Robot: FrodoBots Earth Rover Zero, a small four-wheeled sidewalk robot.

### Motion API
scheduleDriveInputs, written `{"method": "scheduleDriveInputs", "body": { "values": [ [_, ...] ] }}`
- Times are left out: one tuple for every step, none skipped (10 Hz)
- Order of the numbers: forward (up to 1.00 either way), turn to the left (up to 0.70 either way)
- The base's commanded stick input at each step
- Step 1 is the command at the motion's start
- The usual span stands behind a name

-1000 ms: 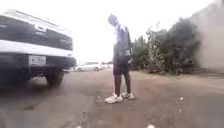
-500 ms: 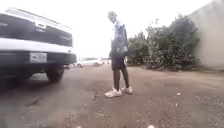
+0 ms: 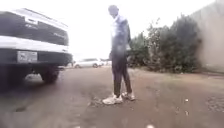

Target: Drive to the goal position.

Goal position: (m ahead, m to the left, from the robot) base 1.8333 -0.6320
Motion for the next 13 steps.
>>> {"method": "scheduleDriveInputs", "body": {
  "values": [
    [0.47,0.0],
    [0.0,0.0],
    [0.0,0.0],
    [-0.76,0.0],
    [-0.57,0.0],
    [0.0,0.0],
    [0.0,0.0],
    [0.31,0.0],
    [0.93,0.0],
    [1.0,0.0],
    [0.67,0.0],
    [0.01,0.0],
    [0.0,0.0]
  ]
}}
